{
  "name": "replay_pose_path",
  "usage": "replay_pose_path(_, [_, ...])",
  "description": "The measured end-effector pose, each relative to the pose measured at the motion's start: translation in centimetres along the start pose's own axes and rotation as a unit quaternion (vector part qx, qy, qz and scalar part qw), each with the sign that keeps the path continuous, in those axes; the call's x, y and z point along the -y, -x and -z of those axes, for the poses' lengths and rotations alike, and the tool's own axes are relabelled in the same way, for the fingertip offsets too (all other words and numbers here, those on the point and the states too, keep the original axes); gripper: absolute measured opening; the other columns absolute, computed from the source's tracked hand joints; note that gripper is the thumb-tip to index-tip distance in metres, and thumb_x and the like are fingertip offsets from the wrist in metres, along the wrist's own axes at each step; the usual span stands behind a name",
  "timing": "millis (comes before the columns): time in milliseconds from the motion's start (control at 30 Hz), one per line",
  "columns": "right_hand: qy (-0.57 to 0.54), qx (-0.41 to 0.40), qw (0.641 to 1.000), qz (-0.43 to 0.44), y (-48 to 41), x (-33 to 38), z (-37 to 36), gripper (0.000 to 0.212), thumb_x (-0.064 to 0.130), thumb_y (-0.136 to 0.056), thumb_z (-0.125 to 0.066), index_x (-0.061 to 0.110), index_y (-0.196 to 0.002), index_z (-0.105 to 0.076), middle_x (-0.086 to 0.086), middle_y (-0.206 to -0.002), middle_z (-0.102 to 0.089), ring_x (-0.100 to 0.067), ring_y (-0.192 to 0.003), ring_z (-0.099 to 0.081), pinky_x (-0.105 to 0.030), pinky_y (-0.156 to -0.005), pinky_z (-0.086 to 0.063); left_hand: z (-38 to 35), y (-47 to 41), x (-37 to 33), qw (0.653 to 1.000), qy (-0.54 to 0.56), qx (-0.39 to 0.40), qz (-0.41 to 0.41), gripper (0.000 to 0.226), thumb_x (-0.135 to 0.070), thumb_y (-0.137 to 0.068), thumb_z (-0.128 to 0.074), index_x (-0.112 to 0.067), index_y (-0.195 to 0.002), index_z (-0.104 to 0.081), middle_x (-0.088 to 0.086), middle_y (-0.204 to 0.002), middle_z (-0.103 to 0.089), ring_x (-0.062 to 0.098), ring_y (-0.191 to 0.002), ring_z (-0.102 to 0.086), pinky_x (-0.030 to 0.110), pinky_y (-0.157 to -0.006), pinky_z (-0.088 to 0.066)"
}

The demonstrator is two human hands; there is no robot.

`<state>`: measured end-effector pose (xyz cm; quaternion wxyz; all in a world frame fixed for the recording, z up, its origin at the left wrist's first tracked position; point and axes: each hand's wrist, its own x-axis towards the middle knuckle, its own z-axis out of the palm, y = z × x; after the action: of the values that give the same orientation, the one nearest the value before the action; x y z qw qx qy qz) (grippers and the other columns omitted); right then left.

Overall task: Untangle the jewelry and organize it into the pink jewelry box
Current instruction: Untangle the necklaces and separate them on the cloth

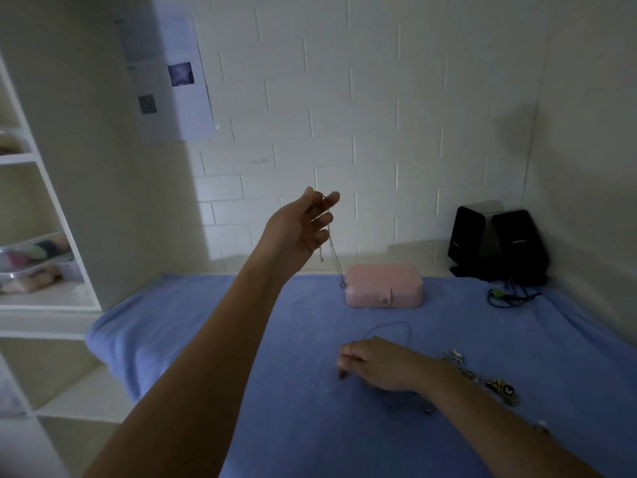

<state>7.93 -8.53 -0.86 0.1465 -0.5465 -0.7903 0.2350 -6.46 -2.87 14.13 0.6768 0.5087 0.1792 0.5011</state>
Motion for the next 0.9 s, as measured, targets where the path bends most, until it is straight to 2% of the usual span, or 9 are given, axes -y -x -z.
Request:
replay_pose_path(67, [-0.022, 0.052, 0.998, -0.023, 0.4, -0.2, 1.0, 0.021, 0.031, -0.097, -0.049, 0.02, -0.085, -0.061, 0.003, -0.07, -0.061, -0.007, -0.057, -0.053, -0.02, -0.062, -0.043, 0.9, 0.0, -0.5, 1.0, -0.002, -0.01, -0.002, 0.027, -0.025, -0.099, -0.042, -0.015, -0.077, -0.051, 0.0, -0.084, -0.07, 0.007, -0.051, -0.045, 0.015, -0.041, -0.031])
replay_pose_path(200, [-0.073, 0.139, 0.987, -0.03, 1.1, -0.1, 2.5, 0.016, 0.024, -0.095, -0.054, 0.022, -0.081, -0.061, 0.004, -0.07, -0.06, -0.003, -0.05, -0.049, -0.014, -0.053, -0.04, 3.0, 0.2, -1.1, 0.993, -0.106, -0.039, 0.028, 0.026, -0.025, -0.099, -0.044, -0.016, -0.077, -0.051, 0.0, -0.087, -0.069, 0.007, -0.048, -0.04, 0.015, -0.04, -0.028])
replay_pose_path(300, [-0.168, 0.121, 0.978, -0.001, 1.1, 0.6, 3.0, 0.02, 0.02, -0.099, -0.046, 0.013, -0.103, -0.065, 0.004, -0.068, -0.061, -0.004, -0.043, -0.039, -0.022, -0.049, -0.031, 4.4, 0.7, -0.9, 0.974, -0.208, -0.056, 0.069, 0.023, -0.025, -0.098, -0.045, -0.014, -0.08, -0.051, 0.001, -0.087, -0.07, 0.007, -0.048, -0.036, 0.015, -0.039, -0.027])
replay_pose_path(467, [-0.264, 0.121, 0.955, 0.048, 0.8, 1.4, 3.0, 0.032, 0.017, -0.101, -0.04, 0.027, -0.127, -0.057, 0.0, -0.071, -0.066, -0.01, -0.041, -0.028, -0.023, -0.047, -0.025, 6.8, 1.7, -0.2, 0.959, -0.253, -0.095, 0.09, 0.022, -0.026, -0.099, -0.045, -0.013, -0.082, -0.051, 0.003, -0.086, -0.07, 0.007, -0.047, -0.032, 0.015, -0.039, -0.025])
replay_pose_path(600, [-0.255, 0.117, 0.958, 0.055, 0.7, 2.4, 2.1, 0.038, 0.012, -0.1, -0.039, 0.027, -0.134, -0.05, -0.001, -0.072, -0.068, -0.011, -0.041, -0.026, -0.019, -0.044, -0.026, 7.6, 1.9, 0.3, 0.956, -0.265, -0.113, 0.054, 0.022, -0.027, -0.099, -0.045, -0.014, -0.081, -0.049, 0.001, -0.086, -0.069, 0.008, -0.048, -0.032, 0.016, -0.041, -0.026])
replay_pose_path(733, [-0.206, 0.173, 0.96, 0.083, 0.7, 3.6, 1.3, 0.038, 0.011, -0.1, -0.04, 0.025, -0.133, -0.053, -0.006, -0.077, -0.07, -0.01, -0.04, -0.031, -0.022, -0.046, -0.031, 7.6, 2.6, 1.1, 0.951, -0.291, -0.096, 0.033, 0.023, -0.027, -0.098, -0.046, -0.013, -0.081, -0.053, 0.001, -0.081, -0.066, 0.008, -0.046, -0.03, 0.016, -0.04, -0.027])
replay_pose_path(800, [-0.157, 0.204, 0.962, 0.092, 0.8, 4.0, 1.3, 0.037, 0.013, -0.1, -0.042, 0.024, -0.133, -0.054, -0.007, -0.082, -0.071, -0.011, -0.043, -0.035, -0.027, -0.05, -0.035, 7.9, 3.1, 2.2, 0.935, -0.342, -0.085, 0.043, 0.024, -0.026, -0.098, -0.047, -0.011, -0.081, -0.055, 0.001, -0.076, -0.063, 0.006, -0.044, -0.032, 0.016, -0.04, -0.027])
replay_pose_path(900, [-0.114, 0.283, 0.948, 0.094, 1.1, 4.8, 0.7, 0.039, 0.017, -0.099, -0.045, 0.026, -0.137, -0.049, 0.01, -0.07, -0.07, -0.014, -0.051, -0.037, -0.026, -0.056, -0.035, 9.3, 3.9, 4.4, 0.879, -0.463, -0.08, 0.081, 0.022, -0.024, -0.097, -0.049, -0.01, -0.082, -0.058, 0.002, -0.075, -0.065, 0.009, -0.045, -0.034, 0.018, -0.04, -0.029])
